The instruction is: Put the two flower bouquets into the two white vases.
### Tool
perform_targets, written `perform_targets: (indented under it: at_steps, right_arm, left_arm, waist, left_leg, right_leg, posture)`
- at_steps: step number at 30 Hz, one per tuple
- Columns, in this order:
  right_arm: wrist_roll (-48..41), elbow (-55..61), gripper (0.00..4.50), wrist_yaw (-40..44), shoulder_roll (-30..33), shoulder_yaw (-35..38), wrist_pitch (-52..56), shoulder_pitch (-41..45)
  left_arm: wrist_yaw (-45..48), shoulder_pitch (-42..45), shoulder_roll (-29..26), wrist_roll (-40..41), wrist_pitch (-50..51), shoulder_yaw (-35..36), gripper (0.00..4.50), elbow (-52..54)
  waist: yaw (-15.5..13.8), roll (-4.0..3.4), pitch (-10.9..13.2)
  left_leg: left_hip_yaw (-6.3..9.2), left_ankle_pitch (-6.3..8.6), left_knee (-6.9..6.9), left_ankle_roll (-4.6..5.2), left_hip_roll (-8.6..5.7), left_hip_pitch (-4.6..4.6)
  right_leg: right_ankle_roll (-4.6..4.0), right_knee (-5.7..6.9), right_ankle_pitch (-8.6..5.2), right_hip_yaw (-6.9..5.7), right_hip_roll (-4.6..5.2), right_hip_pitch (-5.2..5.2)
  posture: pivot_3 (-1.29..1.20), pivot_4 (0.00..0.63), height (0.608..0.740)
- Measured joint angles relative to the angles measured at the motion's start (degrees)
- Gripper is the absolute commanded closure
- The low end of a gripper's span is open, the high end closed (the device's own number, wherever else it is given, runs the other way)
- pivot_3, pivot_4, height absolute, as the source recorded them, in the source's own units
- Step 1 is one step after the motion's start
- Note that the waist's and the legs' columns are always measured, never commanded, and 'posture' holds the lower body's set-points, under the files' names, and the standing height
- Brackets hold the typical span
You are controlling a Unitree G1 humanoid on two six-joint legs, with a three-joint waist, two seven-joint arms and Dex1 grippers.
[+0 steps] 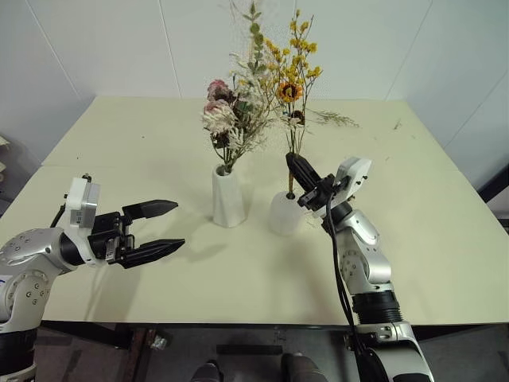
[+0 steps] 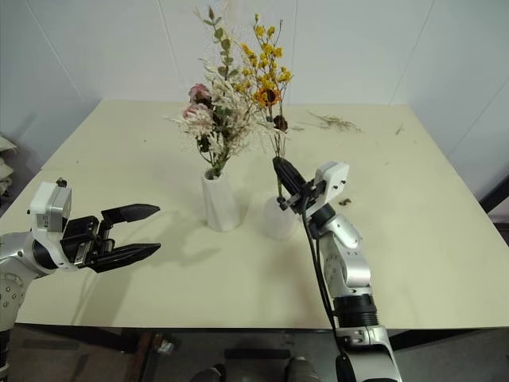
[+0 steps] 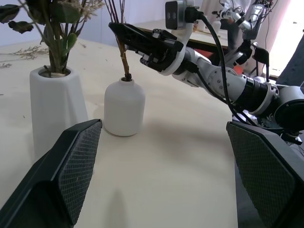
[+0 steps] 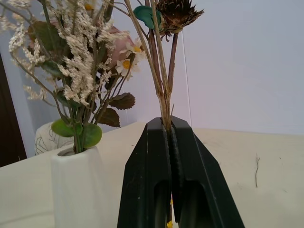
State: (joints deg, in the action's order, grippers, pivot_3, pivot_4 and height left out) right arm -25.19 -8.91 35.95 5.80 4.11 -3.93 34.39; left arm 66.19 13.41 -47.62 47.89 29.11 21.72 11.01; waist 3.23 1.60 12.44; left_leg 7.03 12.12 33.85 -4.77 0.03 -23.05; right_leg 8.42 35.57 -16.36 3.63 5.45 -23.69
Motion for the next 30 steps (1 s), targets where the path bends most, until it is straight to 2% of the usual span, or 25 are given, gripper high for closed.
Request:
perform_targets:
  at_steps: [16, 22, 30]
  right_arm:
    - [2.62, -7.17, 4.49, -0.01, -1.10, 0.12, -3.81, -0.50]
    - [3.04, -7.15, 4.49, -0.01, -1.43, -0.15, -4.45, -0.76]
    - [3.43, -2.30, 4.49, -0.01, -0.23, -1.71, -2.22, -5.45]
  left_arm:
    - [-0.02, 1.00, 0.35, -0.15, -0.45, -0.44, 0.00, -0.32]
    - [-0.07, 1.01, 0.35, -0.18, -0.46, -0.44, 0.00, -0.32]
    - [-0.14, 1.08, 0.39, -0.45, -0.47, -0.45, 0.00, -0.34]
  waist:
    - [0.02, 0.00, 0.00]
    - [0.03, 0.00, 0.00]
    - [-0.02, 0.00, 0.00]
  left_leg:
    - [0.00, 0.00, -0.01, -0.01, 0.00, 0.01]
    - [0.00, 0.00, -0.01, -0.01, 0.00, 0.01]
    - [0.00, 0.00, 0.00, -0.01, 0.00, 0.01]
  right_leg:
    - [0.00, 0.00, 0.00, 0.00, 0.00, 0.00]
    - [0.00, 0.01, 0.00, 0.00, -0.01, 0.00]
    - [0.00, 0.00, 0.00, 0.00, 0.00, 0.01]
  posture:
    - [0.00, 0.150, 0.740]
    - [0.00, 0.150, 0.740]
    - [0.00, 0.150, 0.740]
